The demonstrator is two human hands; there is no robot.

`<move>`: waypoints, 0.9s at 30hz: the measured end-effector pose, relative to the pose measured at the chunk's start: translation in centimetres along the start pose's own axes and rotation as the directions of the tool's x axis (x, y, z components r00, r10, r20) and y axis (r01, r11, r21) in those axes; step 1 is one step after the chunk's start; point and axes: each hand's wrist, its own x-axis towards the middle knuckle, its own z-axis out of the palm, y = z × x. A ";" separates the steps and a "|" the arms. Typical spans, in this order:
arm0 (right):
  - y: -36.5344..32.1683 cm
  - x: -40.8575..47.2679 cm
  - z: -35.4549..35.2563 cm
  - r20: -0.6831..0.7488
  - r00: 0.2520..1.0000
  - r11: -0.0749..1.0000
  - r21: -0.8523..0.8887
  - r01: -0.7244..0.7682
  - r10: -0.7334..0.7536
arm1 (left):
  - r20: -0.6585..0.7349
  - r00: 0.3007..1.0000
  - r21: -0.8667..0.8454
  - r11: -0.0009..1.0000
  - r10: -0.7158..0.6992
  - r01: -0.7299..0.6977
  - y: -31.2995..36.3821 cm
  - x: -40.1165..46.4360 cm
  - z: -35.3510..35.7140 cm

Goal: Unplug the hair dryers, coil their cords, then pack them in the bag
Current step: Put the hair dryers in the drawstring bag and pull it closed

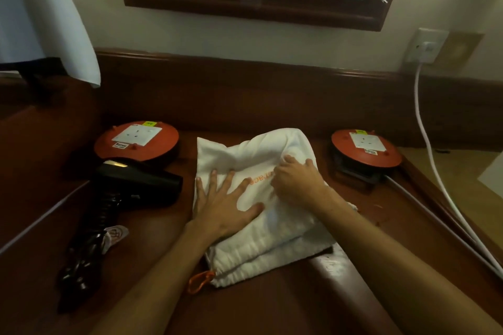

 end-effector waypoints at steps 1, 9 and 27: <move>0.5 0.1 -0.1 -0.026 1.000 0.999 0.031 -0.015 0.016 | 0.003 1.000 0.001 1.000 0.003 -0.004 -0.2 0.0 0.0; 0.5 -1.1 2.6 0.007 0.997 0.963 -0.259 -0.074 0.078 | 0.020 0.999 0.025 0.999 0.032 -0.032 -1.7 0.3 -0.2; -1.4 -4.1 1.3 -0.049 0.998 0.998 0.043 -0.034 0.036 | -0.122 0.991 0.069 0.997 0.054 -0.046 -3.3 -5.3 -6.4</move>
